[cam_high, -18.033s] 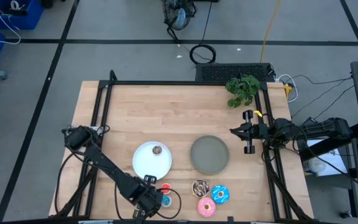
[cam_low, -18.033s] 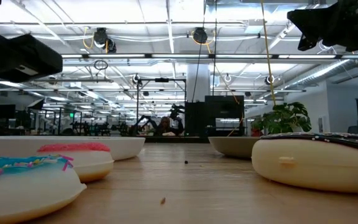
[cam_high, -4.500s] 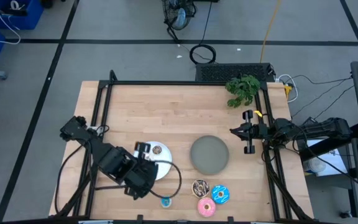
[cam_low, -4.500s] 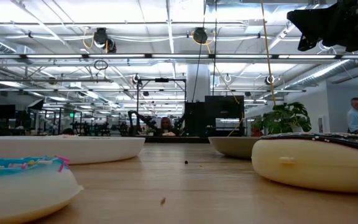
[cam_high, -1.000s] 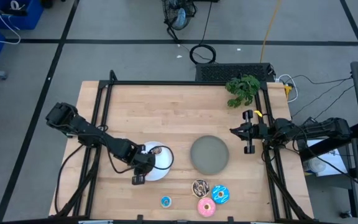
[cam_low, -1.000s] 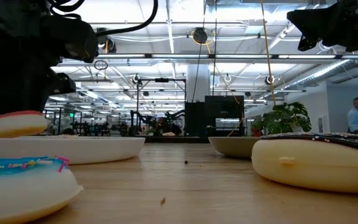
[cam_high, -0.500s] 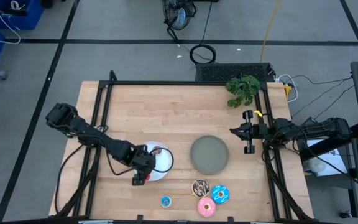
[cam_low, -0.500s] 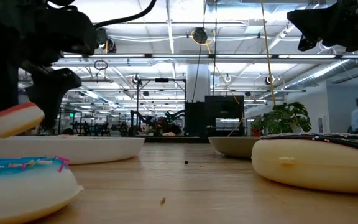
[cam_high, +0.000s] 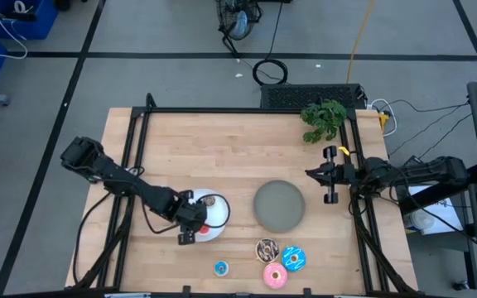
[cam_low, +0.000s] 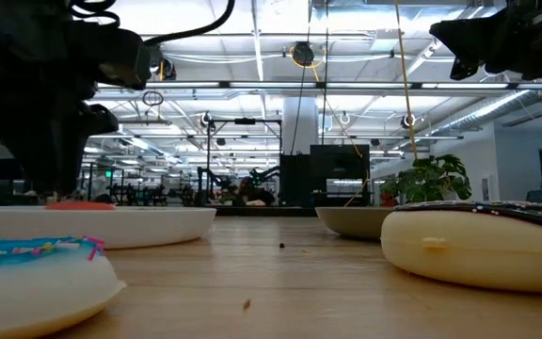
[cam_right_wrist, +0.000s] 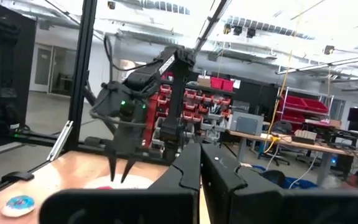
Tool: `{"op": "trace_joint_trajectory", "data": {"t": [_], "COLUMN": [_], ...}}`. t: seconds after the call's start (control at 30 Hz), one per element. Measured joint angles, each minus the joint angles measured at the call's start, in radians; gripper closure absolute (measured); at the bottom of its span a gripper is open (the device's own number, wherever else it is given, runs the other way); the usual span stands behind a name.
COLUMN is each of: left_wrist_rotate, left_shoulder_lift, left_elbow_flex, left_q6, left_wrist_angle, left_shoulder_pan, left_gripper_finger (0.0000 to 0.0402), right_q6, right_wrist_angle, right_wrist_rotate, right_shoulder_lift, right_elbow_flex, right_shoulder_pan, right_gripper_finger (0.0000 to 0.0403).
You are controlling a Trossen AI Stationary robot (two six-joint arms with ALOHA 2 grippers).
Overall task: Pick & Place donuts
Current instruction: Put the mini blue donut on the white plate
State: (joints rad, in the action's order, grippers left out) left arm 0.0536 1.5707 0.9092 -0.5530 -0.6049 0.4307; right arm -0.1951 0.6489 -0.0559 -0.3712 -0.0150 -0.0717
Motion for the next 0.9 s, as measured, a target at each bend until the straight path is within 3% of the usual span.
{"op": "trace_joint_trajectory", "data": {"t": [0.47,0.63,0.9], "left_wrist_rotate": [-0.01,0.027,0.083], "left_shoulder_lift": [0.0,0.0,0.0], "left_elbow_flex": [0.013,0.112,0.369], "left_q6": [0.0,0.05,0.104], "left_wrist_angle": [-0.003,-0.039,-0.148], "left_shoulder_pan": [-0.008,0.005,-0.007], "left_gripper_finger": [0.0219,0.0241,0.0319], "right_q6": [0.001,0.0,0.0], "right_wrist_angle": [0.15,0.178,0.178], "right_wrist_rotate": [0.0,0.0,0.0], "right_shoulder_lift": [-0.191,-0.2,-0.2], "right_elbow_flex": [-0.023,-0.023,-0.023], "right_shoulder_pan": [0.0,0.0,0.0], "right_gripper_finger": [0.0403,0.0403,0.0403]}}
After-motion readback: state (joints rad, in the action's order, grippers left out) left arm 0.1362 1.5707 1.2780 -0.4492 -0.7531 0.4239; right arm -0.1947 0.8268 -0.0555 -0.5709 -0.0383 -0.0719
